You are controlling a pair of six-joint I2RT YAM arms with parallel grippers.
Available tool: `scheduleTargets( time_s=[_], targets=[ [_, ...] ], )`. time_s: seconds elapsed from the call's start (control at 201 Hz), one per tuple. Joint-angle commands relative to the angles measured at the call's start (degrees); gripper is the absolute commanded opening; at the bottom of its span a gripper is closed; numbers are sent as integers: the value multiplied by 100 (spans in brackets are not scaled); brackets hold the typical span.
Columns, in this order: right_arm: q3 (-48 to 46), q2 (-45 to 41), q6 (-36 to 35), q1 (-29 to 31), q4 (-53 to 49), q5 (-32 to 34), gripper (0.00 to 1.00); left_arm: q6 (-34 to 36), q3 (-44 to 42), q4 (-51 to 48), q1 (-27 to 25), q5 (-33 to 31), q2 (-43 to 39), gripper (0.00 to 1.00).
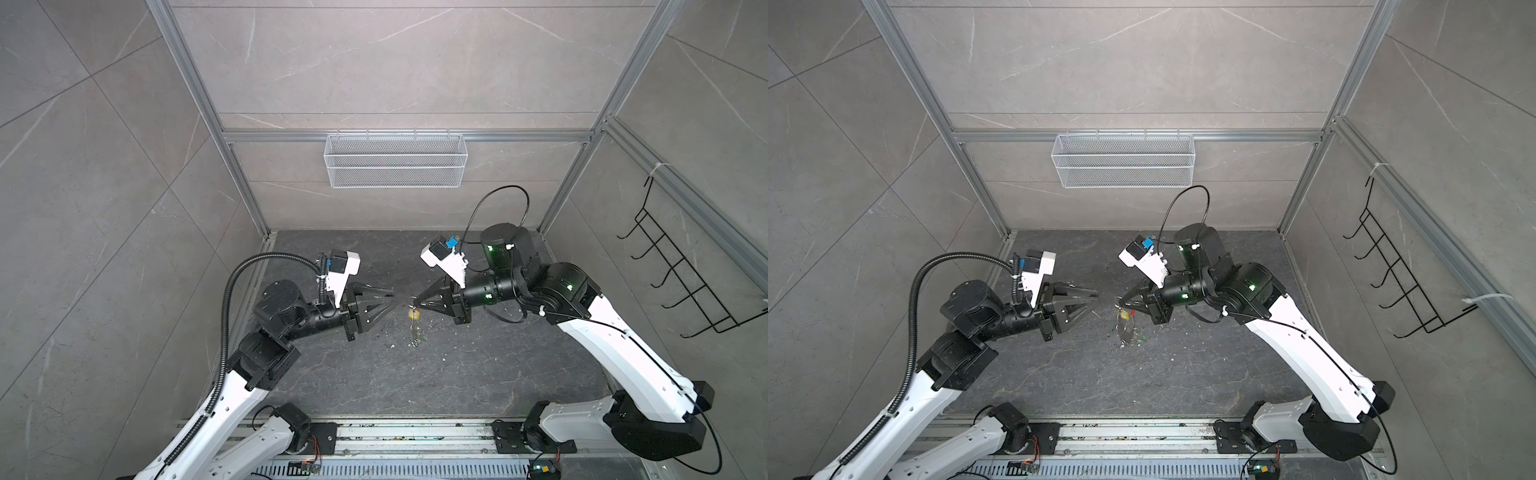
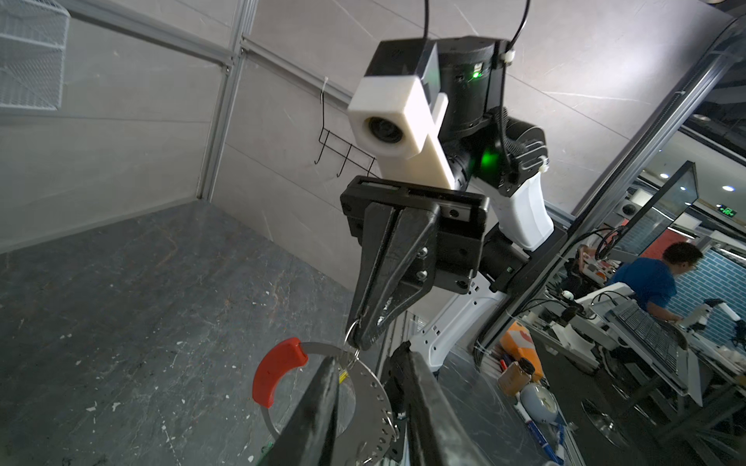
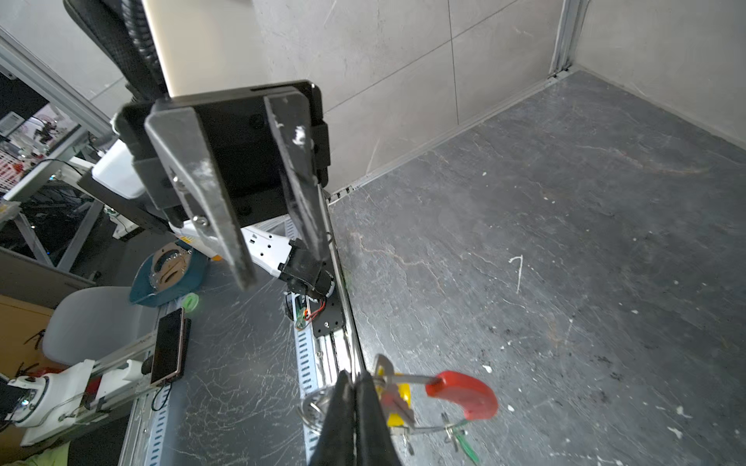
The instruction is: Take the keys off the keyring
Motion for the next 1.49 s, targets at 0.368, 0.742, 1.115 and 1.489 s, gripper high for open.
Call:
scheduleTargets(
  time_s=[0.368, 0.742, 1.115, 1.489],
  targets=[
    [703, 323, -448, 59, -914, 140, 0, 364, 475, -319, 3, 953, 525, 32],
    [824, 484, -444, 183, -911, 151, 0, 358, 512, -306, -10, 1186, 811, 22],
    [716, 400, -350, 196, -680, 248, 0, 398, 467, -397, -11, 1129, 793, 3],
    [-1198, -938, 719, 196, 2084, 568, 51, 133, -335, 1094, -61, 91, 115, 0]
  ],
)
